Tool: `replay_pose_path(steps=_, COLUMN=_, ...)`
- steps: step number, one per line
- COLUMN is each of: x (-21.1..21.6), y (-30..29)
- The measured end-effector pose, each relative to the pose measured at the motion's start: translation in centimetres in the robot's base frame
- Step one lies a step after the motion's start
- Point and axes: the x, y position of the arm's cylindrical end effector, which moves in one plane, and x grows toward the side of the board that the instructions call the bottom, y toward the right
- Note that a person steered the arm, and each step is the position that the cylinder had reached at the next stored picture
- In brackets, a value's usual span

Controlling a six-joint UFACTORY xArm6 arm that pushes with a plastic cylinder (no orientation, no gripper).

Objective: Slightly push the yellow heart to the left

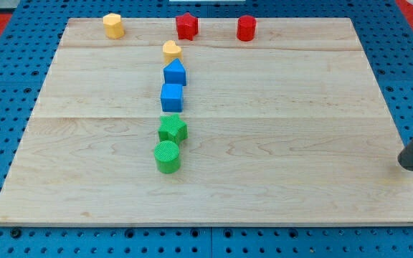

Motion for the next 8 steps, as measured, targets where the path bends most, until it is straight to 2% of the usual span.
replay_pose_path(steps=1, x=-0.3, y=0.2)
replay_pose_path(steps=2, x=-6.0, y=0.4)
replay_pose_path(steps=3, x=-13.6, y=-1.6)
replay_pose_path(steps=5, x=-20.1, y=-18.8)
replay_pose_path(steps=6, x=-21.2, y=-27.3)
replay_pose_path(steps=8, x=-22.9, y=-30.7)
